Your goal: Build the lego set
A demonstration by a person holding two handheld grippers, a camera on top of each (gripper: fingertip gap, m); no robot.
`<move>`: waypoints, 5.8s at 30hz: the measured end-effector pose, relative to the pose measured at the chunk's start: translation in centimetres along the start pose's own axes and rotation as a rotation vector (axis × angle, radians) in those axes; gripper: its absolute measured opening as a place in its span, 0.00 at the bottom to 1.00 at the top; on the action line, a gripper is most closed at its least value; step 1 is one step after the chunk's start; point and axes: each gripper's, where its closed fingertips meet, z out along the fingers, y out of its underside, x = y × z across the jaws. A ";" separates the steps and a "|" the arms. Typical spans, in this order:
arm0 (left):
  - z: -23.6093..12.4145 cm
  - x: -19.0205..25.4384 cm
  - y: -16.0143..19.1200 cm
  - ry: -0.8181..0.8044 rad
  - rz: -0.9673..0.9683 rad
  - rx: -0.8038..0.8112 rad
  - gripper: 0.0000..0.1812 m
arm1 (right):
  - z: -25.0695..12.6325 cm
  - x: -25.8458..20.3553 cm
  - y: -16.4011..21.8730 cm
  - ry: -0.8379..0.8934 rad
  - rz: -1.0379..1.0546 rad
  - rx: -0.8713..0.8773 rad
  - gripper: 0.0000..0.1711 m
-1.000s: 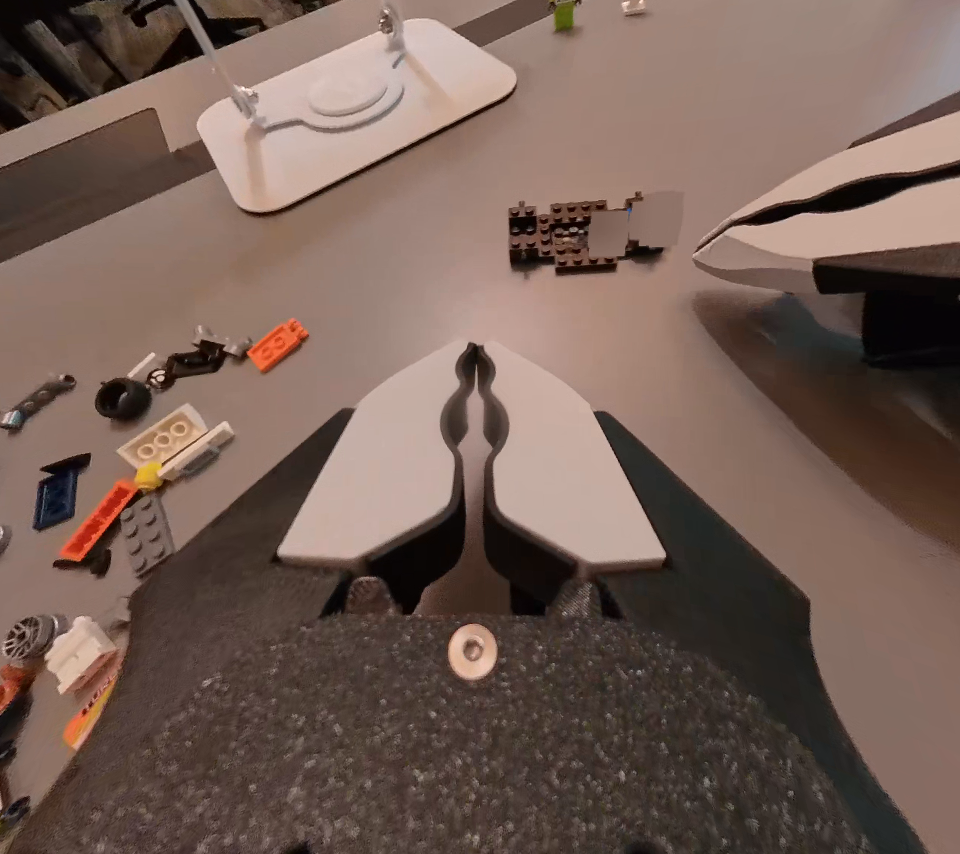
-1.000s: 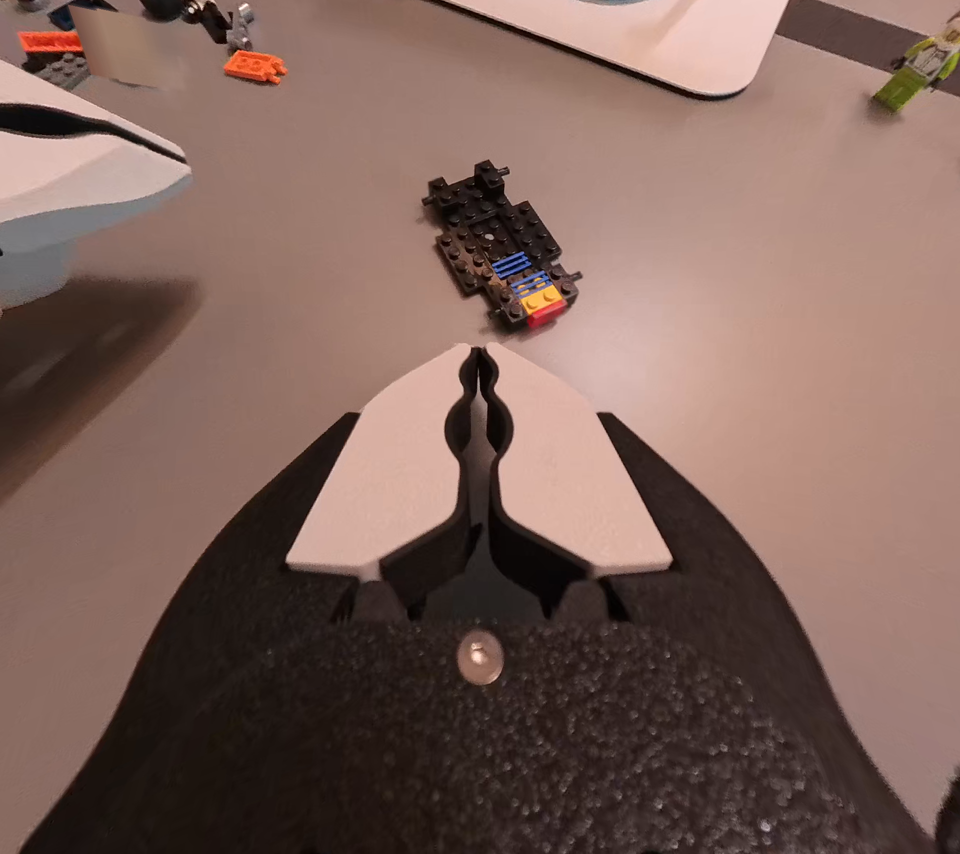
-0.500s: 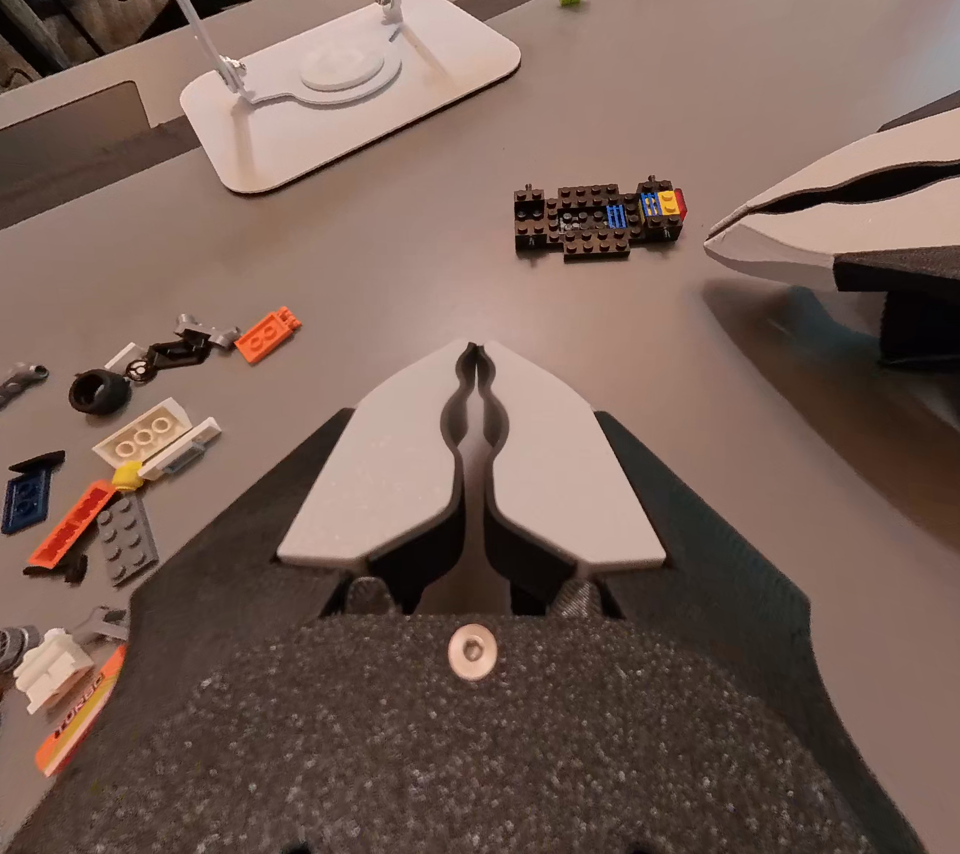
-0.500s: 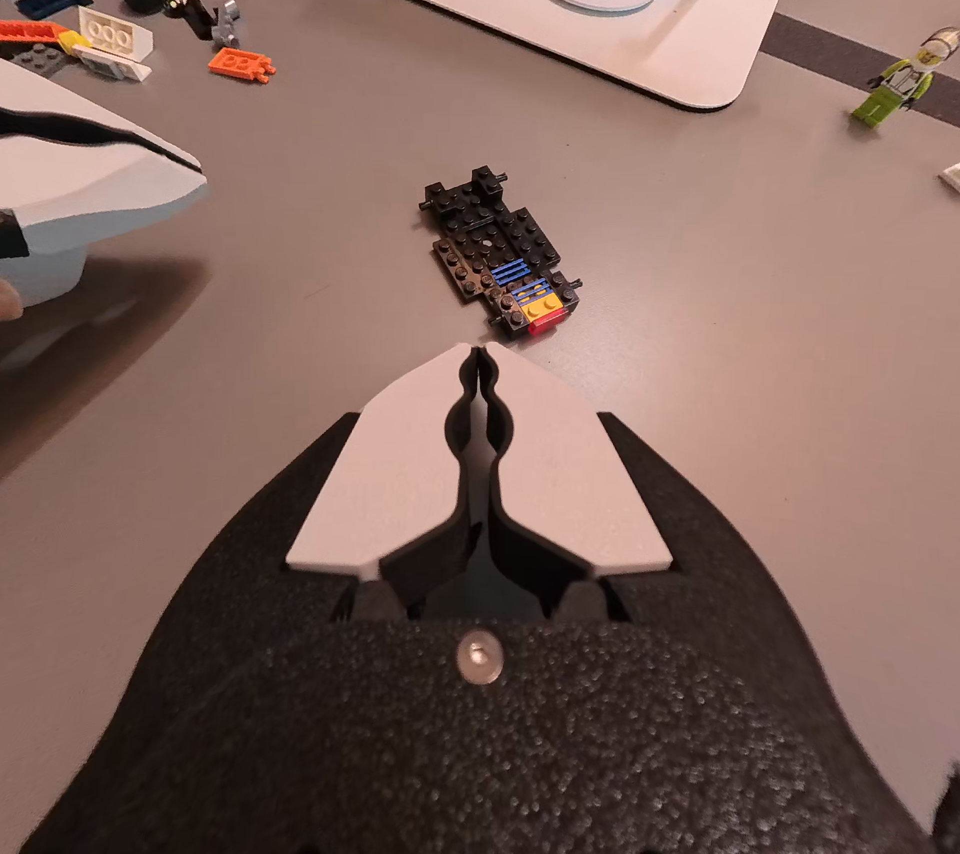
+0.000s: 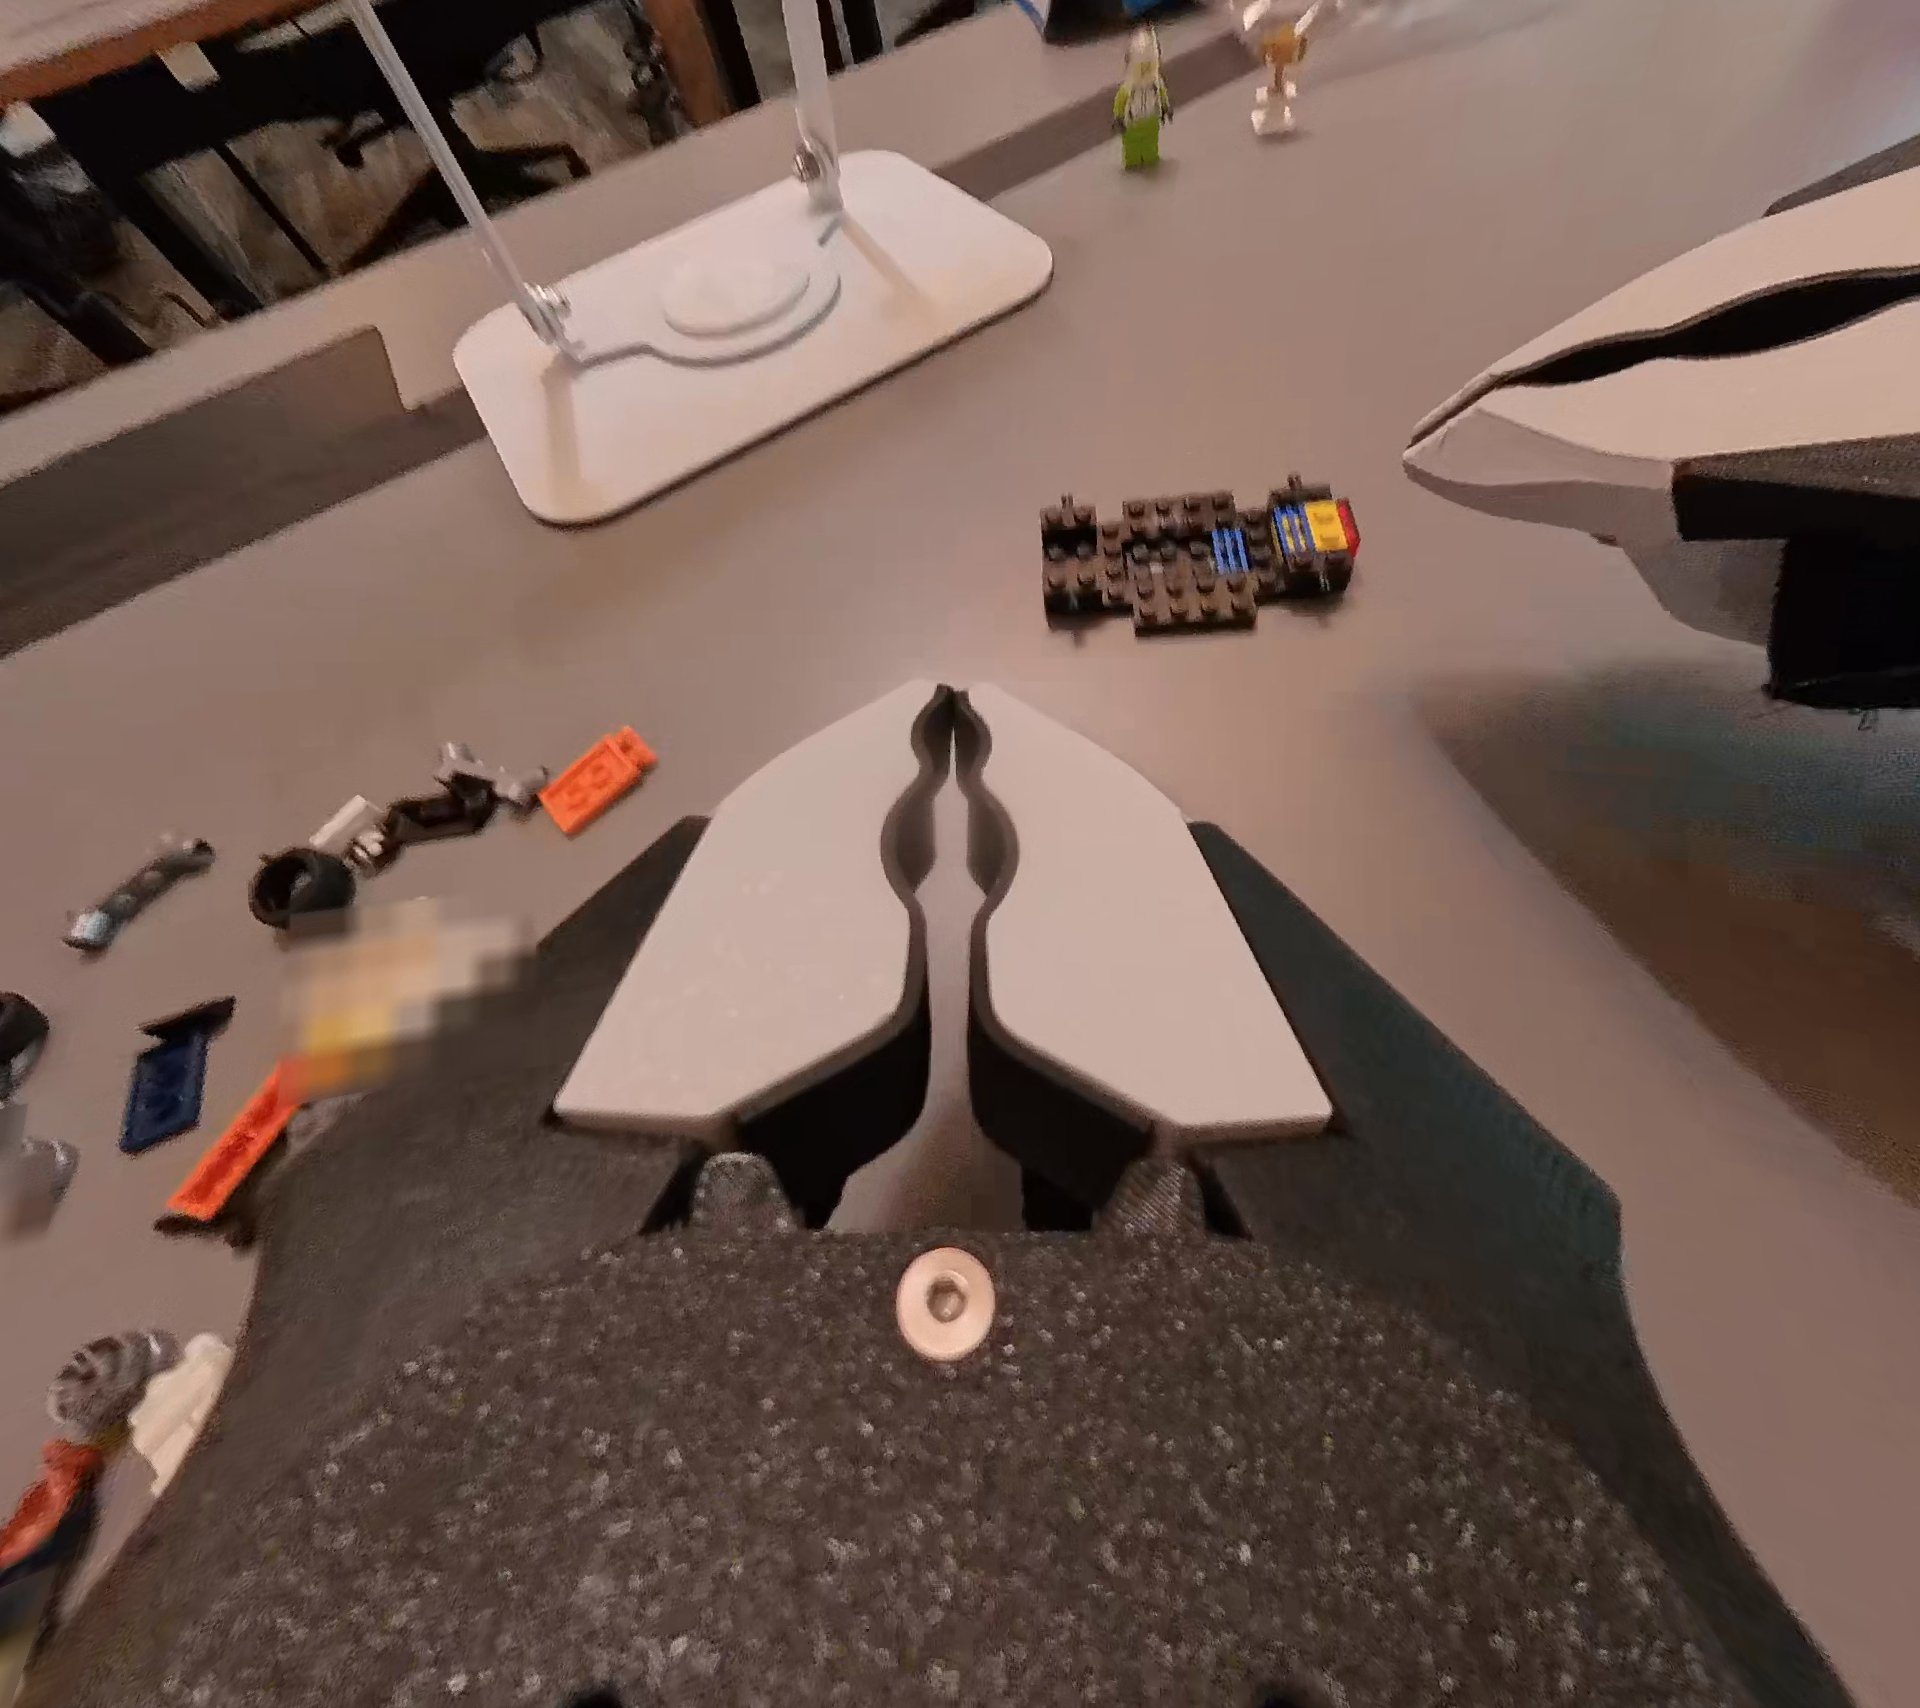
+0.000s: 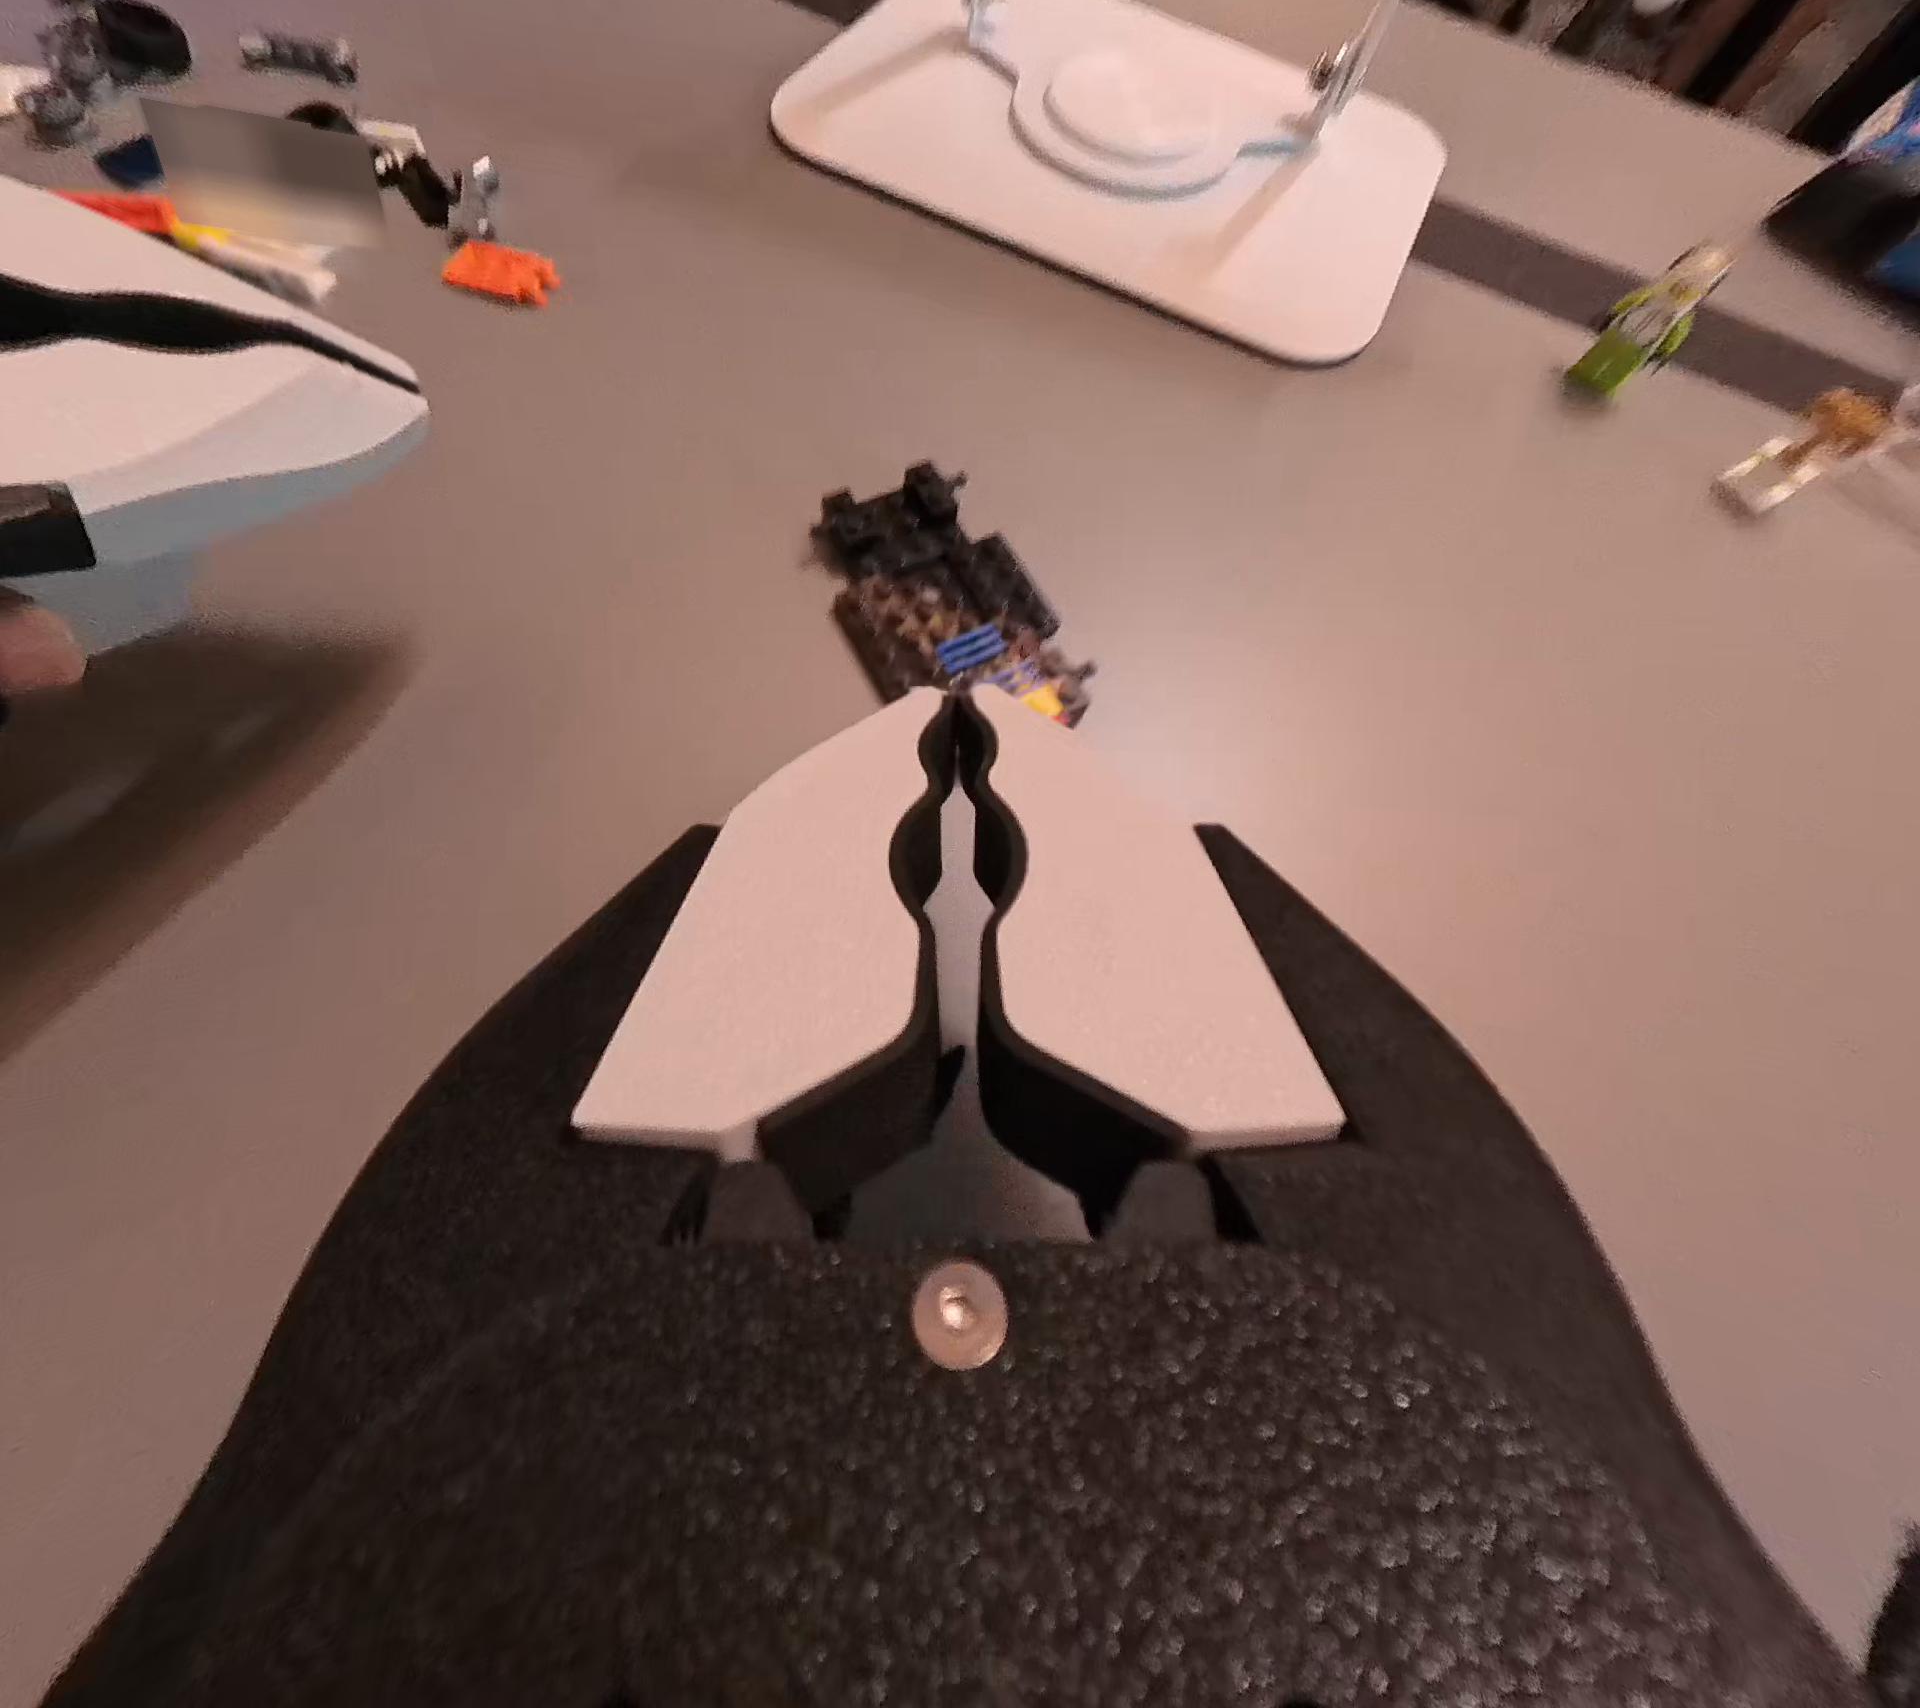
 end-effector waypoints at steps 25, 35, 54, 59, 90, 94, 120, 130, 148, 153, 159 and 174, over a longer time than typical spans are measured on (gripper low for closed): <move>3.1 -9.3 -18.1 -0.179 -0.073 0.369 0.00 | 2.2 8.0 -21.7 0.092 0.008 0.357 0.00; 6.2 -9.8 -14.3 -0.075 -0.009 0.267 0.01 | 4.8 4.4 -13.4 -0.221 -0.266 0.070 0.10; 7.5 -7.7 -12.6 0.007 0.037 0.227 0.02 | 4.6 2.6 2.6 -0.538 -0.582 -0.354 0.26; 7.5 -7.9 -12.7 0.014 0.024 0.232 0.02 | 5.3 3.8 2.0 -0.611 -0.651 -0.363 0.25; 6.4 -9.9 -13.3 -0.090 -0.068 0.304 0.00 | 4.5 12.2 -20.9 0.032 -0.079 0.546 0.10; 6.4 -10.3 -13.2 -0.095 -0.071 0.306 0.00 | 6.2 13.9 -21.7 0.117 -0.156 0.564 0.00; 9.2 -8.7 -10.7 -0.026 -0.017 0.210 0.01 | 13.1 14.7 -26.9 0.016 -0.496 0.383 0.42; 9.4 -7.9 -10.8 0.001 -0.014 0.211 0.01 | 13.2 15.3 -26.6 0.078 -0.469 0.403 0.14; 9.2 -8.3 -10.9 0.000 -0.025 0.220 0.01 | 12.6 17.0 -28.0 0.139 -0.424 0.422 0.31; 9.4 -8.5 -10.7 0.004 -0.038 0.216 0.01 | 11.4 16.8 -28.8 0.204 -0.480 0.481 0.32; 9.4 -8.1 -10.7 0.010 -0.024 0.212 0.01 | 12.6 16.1 -28.3 0.170 -0.543 0.442 0.30; 9.4 -7.9 -10.8 0.016 -0.024 0.216 0.01 | 13.0 17.1 -28.3 0.075 -0.423 0.408 0.04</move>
